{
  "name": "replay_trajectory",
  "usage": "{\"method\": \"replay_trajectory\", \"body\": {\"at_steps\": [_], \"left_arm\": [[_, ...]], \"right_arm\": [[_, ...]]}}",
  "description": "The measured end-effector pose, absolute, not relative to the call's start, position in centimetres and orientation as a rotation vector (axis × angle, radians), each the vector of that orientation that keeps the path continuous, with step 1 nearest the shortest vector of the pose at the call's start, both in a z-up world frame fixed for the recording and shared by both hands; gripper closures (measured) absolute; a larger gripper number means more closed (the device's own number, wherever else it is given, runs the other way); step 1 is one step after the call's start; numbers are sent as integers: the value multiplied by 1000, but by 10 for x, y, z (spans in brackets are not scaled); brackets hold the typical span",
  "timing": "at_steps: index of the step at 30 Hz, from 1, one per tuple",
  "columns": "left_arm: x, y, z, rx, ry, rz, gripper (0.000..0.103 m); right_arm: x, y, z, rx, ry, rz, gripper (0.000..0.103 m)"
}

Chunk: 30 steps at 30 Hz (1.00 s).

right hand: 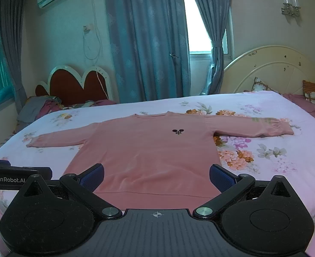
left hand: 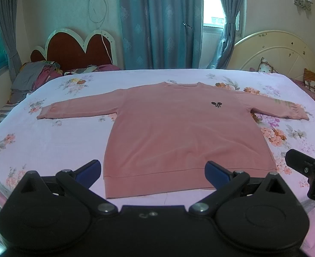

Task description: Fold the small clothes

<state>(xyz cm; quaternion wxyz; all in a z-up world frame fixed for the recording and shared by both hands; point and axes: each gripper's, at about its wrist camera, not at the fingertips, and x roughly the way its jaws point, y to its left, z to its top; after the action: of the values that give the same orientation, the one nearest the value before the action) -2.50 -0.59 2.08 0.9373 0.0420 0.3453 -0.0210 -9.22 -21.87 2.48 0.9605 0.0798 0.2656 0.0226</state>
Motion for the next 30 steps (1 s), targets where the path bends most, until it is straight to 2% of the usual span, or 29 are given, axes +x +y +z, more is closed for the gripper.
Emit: {"method": "replay_trajectory", "body": {"at_steps": [30], "left_arm": [[-12,-7,12,83,727,-19,0]], "right_arm": [[-85,-224,16,166,550,34,0]]}}
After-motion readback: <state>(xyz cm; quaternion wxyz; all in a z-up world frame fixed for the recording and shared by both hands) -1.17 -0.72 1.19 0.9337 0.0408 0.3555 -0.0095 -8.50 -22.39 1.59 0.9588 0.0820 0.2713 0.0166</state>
